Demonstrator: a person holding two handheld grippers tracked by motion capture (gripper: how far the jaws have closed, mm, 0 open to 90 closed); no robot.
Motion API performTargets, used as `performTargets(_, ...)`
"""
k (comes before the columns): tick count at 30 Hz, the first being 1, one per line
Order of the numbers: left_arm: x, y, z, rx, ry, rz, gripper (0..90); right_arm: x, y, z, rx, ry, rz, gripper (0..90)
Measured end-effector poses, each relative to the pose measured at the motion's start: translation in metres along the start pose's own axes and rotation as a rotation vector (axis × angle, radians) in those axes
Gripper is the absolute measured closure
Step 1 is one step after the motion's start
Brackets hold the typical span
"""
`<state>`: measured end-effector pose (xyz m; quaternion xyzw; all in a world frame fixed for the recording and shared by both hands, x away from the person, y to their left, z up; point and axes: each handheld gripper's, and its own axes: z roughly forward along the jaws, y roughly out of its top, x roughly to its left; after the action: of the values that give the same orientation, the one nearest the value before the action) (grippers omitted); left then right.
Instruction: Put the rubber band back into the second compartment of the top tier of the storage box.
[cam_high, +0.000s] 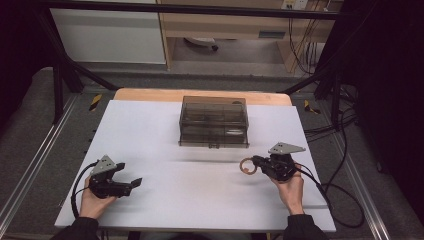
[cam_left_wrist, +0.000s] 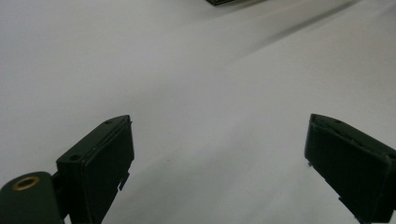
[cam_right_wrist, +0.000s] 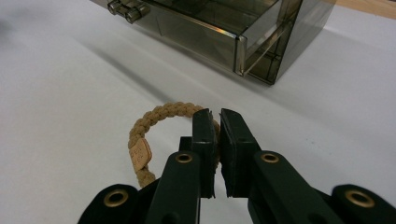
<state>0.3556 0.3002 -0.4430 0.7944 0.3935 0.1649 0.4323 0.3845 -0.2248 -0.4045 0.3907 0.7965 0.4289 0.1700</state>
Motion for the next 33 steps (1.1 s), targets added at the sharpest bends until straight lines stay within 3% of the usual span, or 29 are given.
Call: performTargets(33, 0.000, 0.000, 0.000, 0.009, 0.007, 0.007, 7.5, 0.016, 0.025, -0.009, -0.028, 0.017, -0.015, 85.5)
